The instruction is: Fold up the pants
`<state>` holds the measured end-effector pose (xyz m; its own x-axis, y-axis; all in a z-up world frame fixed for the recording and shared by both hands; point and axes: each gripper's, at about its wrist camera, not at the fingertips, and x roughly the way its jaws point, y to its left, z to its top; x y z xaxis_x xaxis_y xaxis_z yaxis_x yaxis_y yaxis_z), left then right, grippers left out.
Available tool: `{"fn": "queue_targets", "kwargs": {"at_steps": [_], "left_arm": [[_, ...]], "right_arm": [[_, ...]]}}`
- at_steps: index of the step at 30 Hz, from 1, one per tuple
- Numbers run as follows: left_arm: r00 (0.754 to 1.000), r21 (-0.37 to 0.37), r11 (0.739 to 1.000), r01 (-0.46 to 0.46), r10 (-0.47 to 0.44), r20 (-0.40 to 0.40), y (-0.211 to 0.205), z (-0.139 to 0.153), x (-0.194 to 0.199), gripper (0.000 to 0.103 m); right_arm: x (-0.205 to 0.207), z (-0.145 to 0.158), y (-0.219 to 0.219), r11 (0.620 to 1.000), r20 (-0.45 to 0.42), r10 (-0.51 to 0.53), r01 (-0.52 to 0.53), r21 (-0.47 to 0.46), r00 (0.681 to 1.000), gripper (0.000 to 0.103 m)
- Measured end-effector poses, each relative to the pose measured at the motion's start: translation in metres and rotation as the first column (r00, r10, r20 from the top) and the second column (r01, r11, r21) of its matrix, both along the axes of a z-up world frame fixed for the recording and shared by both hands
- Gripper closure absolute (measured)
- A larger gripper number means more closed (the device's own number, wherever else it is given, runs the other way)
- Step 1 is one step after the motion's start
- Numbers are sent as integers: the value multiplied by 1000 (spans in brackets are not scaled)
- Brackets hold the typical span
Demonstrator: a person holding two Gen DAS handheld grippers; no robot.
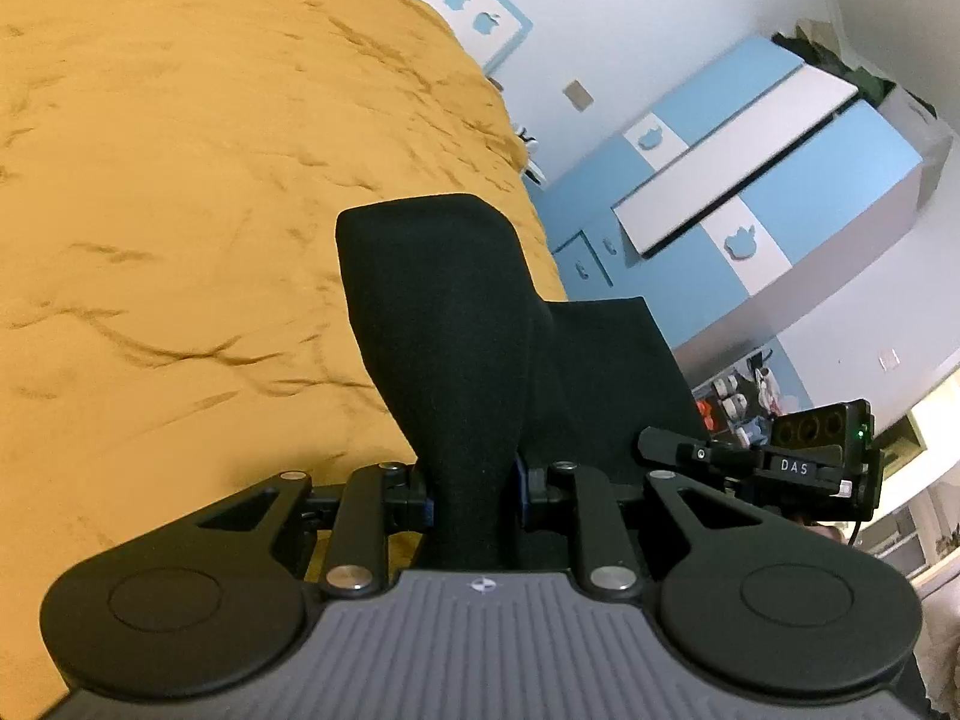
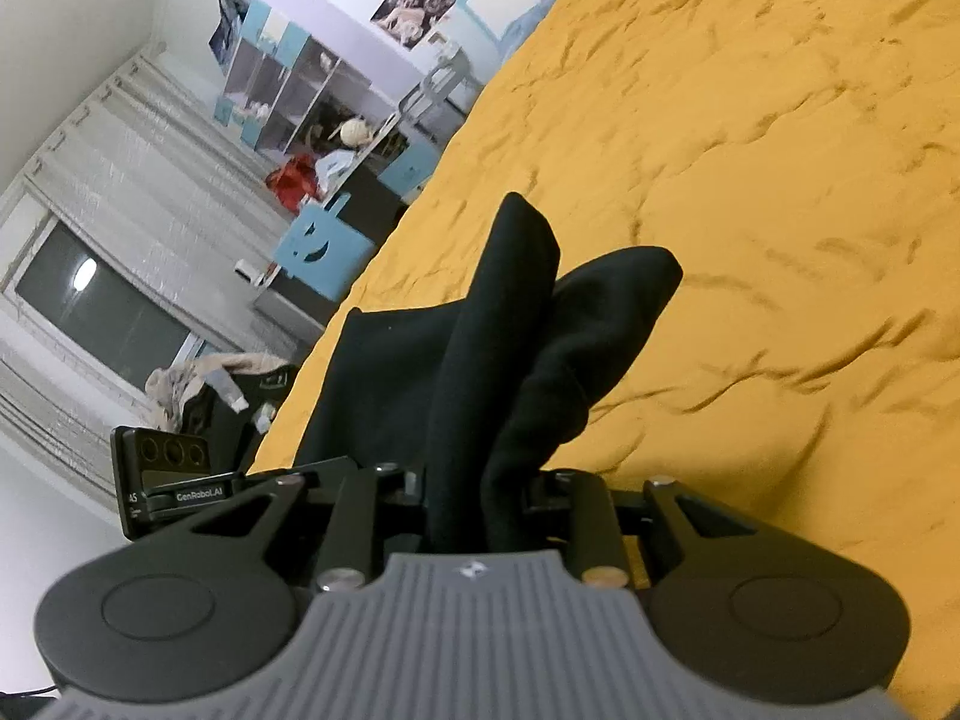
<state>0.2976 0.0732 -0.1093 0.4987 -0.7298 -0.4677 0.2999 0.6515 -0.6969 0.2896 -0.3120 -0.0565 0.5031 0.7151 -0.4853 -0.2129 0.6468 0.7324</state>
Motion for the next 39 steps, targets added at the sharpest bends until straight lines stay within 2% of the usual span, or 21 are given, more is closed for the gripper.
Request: {"fn": "queue_targets", "kwargs": {"at_steps": [11,22,25,30,33,35,39], "left_arm": [[994,-8,994,-105,105,-18,99,-10,-19,79],[987,33,986,-162,162,-3,193,17,25,79],[985,47,984,-174,174,8,216,19,38,79],[981,73,979,-192,194,-21,253,4,72,79],[974,99,974,-205,213,-75,271,-18,96,79],[967,144,966,-214,230,-106,275,-33,109,79],[954,199,955,-222,255,-160,284,-70,125,79]], "right_arm": [[21,-5,115,996,-22,89,-90,-19,996,83],[101,16,226,986,11,162,-162,-29,987,83],[127,13,251,987,20,163,-163,-11,986,83],[166,-22,290,991,-8,130,-129,44,992,83],[185,-58,310,992,-50,111,-108,61,993,83],[194,-83,323,993,-90,100,-94,72,991,83],[203,-130,336,996,-173,81,-72,54,982,83]]}}
